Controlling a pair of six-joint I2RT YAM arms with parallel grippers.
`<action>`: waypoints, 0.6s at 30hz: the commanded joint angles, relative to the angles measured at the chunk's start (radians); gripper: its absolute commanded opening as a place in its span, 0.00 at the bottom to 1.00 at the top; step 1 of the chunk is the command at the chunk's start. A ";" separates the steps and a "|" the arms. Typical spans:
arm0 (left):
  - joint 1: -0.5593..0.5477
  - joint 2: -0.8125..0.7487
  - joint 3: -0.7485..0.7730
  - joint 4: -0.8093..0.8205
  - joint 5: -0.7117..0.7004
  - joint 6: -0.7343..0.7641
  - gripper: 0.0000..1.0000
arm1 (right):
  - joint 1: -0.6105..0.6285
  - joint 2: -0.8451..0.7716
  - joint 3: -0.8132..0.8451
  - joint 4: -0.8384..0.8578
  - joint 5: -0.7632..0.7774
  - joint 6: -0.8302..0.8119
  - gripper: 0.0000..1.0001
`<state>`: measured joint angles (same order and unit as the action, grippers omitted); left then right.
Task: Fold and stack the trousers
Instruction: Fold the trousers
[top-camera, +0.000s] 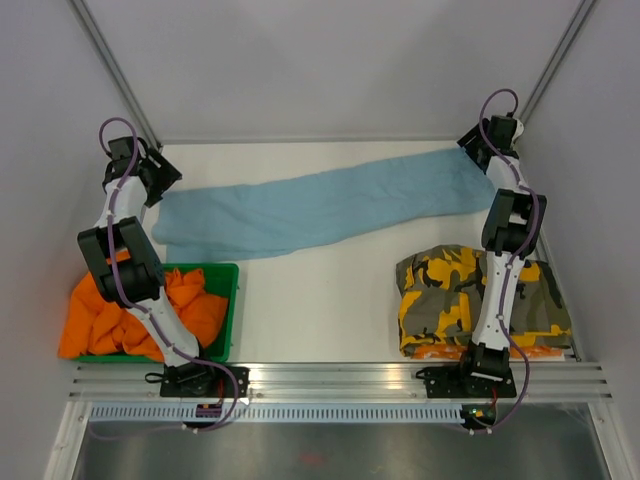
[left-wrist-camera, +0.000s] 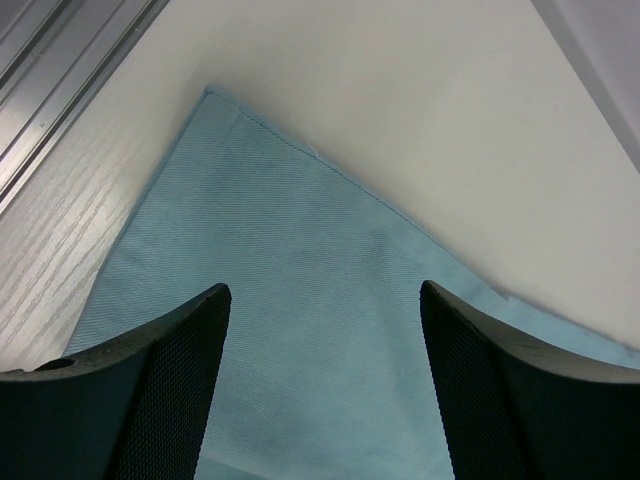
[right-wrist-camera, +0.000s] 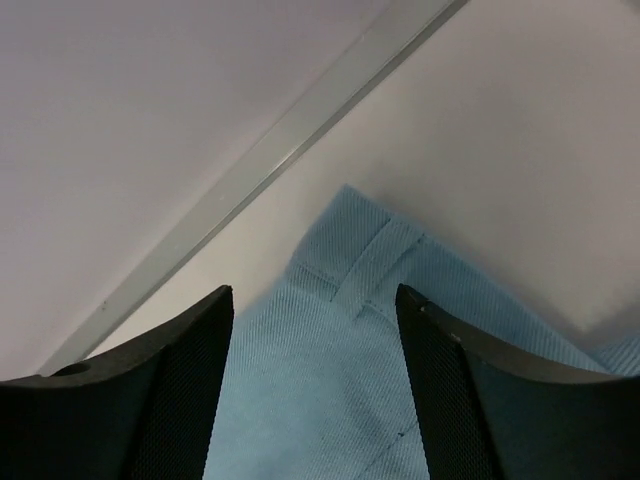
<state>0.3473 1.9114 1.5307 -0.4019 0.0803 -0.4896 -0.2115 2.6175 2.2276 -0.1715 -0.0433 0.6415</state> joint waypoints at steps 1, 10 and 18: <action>0.002 -0.011 0.040 0.029 -0.010 0.039 0.82 | -0.002 0.007 0.047 -0.014 0.086 0.037 0.72; 0.002 -0.006 0.029 -0.006 -0.065 0.066 0.82 | 0.003 0.082 0.109 -0.109 0.163 -0.012 0.67; 0.004 0.005 0.034 -0.015 -0.116 0.089 0.82 | 0.011 0.187 0.220 -0.201 0.167 -0.051 0.51</action>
<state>0.3473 1.9114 1.5318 -0.4187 0.0029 -0.4473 -0.2092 2.7213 2.3981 -0.2604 0.1020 0.6159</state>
